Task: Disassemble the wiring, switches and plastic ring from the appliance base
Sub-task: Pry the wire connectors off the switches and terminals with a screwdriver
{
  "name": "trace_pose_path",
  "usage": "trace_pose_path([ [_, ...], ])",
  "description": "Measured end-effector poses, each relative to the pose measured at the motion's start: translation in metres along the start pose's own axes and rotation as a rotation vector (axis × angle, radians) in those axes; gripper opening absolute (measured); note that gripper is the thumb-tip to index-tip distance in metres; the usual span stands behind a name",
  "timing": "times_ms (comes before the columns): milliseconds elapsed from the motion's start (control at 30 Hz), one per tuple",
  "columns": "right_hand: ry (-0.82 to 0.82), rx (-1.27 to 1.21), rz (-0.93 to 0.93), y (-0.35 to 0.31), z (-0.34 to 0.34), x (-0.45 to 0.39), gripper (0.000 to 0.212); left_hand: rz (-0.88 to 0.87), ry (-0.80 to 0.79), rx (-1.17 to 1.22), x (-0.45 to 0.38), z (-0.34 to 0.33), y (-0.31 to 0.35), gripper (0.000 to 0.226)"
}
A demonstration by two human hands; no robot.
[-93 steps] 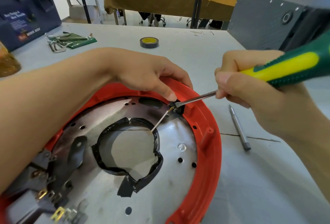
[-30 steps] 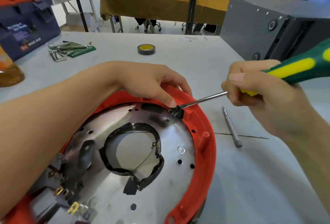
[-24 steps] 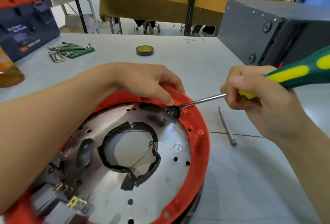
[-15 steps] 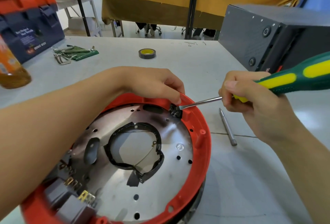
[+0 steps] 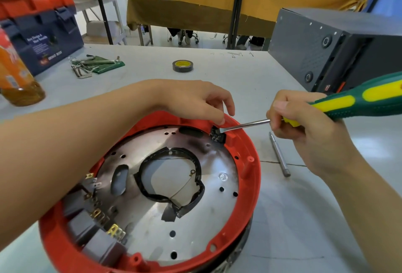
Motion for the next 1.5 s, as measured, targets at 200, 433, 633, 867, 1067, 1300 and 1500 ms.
trace_pose_path([
  [200,0.01,0.0,0.008,0.0,0.001,0.0,0.03,0.009,0.017,-0.067,0.001,0.006,-0.001,0.021],
  [433,0.008,-0.017,0.019,0.0,0.0,0.002,0.029,-0.075,0.311,-0.146,0.039,0.036,0.02,0.013],
  [633,0.007,-0.031,0.022,-0.002,-0.005,0.005,0.03,0.133,0.075,-0.123,0.081,-0.005,0.012,0.009],
  [867,0.015,-0.1,0.013,0.003,-0.011,0.01,0.028,0.342,-0.062,-0.153,0.084,-0.047,-0.003,0.022],
  [1067,0.027,-0.128,-0.002,0.008,-0.008,0.009,0.028,0.394,-0.073,-0.309,0.08,-0.055,0.003,0.022],
  [1300,0.035,-0.136,-0.008,0.01,-0.007,0.01,0.028,0.462,-0.106,-0.291,0.078,-0.061,-0.001,0.025],
  [1500,0.054,-0.177,-0.005,0.01,-0.003,0.011,0.028,0.512,-0.078,-0.106,0.085,-0.047,-0.009,0.021],
])
Point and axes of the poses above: each hand's wrist, its own x-axis away from the middle knuckle, its own z-axis out of the back of the hand, y = z × x, the point moved 9 cm from there along -x, towards the middle knuckle, and after that the axes turned 12 degrees about -z, right-handed, at the moved point
